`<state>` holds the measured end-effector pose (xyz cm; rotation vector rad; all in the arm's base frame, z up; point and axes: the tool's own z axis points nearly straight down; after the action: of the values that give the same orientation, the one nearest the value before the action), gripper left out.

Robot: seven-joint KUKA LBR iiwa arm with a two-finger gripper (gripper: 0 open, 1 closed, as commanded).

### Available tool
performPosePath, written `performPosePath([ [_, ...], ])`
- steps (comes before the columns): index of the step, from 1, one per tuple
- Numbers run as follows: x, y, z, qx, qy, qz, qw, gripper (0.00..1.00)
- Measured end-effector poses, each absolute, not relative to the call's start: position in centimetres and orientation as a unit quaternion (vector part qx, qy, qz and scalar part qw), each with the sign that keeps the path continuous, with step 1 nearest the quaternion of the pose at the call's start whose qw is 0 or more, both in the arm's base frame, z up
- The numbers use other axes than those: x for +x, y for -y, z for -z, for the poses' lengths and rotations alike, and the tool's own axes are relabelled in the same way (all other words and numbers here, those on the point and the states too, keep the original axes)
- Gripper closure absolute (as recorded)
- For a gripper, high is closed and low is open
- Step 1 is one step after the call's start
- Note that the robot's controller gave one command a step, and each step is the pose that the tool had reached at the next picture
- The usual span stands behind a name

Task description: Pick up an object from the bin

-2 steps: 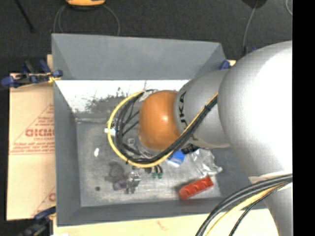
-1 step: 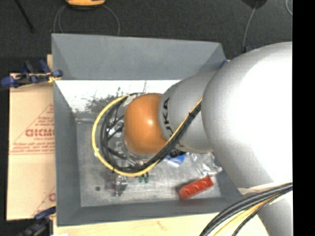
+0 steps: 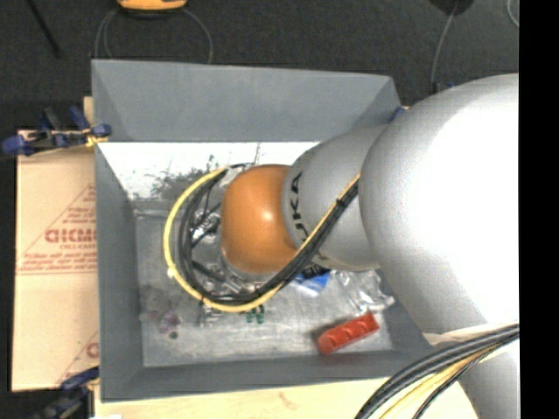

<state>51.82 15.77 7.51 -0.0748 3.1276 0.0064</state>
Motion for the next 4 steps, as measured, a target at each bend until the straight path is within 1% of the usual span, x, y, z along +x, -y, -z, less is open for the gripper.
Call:
performPosePath([
  [1, 52.6, -16.3, -7.8, -0.026, -1.000, -0.001, 0.002, 1.00],
  [2, 54.6, -13.7, -10.2, -0.021, -1.000, 0.000, 0.004, 1.00],
  [3, 49.3, -2.8, -10.9, -0.057, -0.998, 0.002, -0.001, 1.00],
  [4, 49.5, -3.3, -10.9, -0.059, -0.998, 0.000, 0.001, 0.00],
])
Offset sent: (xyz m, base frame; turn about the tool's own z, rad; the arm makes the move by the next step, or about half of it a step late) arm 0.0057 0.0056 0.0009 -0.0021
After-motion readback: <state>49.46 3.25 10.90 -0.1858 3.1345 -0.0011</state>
